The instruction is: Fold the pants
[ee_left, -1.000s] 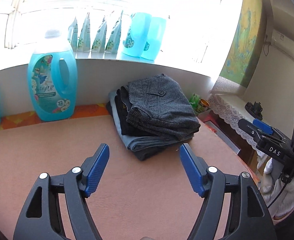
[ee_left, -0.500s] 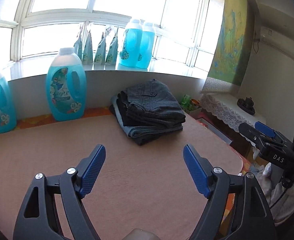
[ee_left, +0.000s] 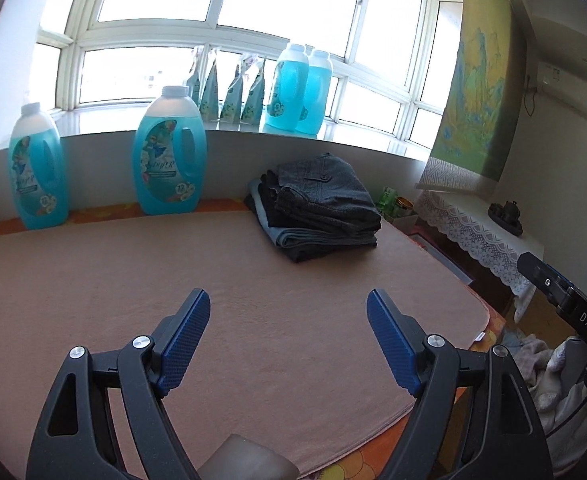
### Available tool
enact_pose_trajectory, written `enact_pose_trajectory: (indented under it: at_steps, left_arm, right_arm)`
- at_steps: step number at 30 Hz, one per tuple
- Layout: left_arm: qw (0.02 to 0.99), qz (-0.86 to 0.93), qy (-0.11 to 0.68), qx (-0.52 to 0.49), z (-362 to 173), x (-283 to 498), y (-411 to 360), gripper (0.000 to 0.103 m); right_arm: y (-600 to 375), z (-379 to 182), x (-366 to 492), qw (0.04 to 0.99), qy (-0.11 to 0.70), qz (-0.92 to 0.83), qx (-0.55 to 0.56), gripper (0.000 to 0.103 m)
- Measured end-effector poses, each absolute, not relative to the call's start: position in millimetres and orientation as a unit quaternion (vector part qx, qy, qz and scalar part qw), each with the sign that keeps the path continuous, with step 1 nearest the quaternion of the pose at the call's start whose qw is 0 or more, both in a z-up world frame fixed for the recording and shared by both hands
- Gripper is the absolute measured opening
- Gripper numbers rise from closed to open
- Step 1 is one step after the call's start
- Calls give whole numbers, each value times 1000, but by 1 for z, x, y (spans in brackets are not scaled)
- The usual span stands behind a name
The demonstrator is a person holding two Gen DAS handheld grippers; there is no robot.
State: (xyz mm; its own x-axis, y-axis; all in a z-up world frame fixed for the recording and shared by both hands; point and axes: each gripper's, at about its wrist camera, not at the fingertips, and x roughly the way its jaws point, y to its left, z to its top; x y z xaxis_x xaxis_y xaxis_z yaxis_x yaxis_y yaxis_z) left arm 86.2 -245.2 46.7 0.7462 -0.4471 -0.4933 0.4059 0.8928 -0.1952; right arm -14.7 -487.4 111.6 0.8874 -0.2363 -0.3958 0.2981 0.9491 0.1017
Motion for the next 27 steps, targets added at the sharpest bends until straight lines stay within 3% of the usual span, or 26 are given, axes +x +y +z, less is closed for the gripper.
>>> enact_pose_trajectory:
  at_steps: [15, 27]
  left_arm:
    - [950, -197, 241, -10, 52, 69, -243, 81]
    - [944, -199, 261, -24, 44, 74, -242, 82]
  right_arm:
    - [-467, 92, -24, 964, 212, -148, 56, 103]
    - [-465, 87, -17, 964, 220, -137, 59, 103]
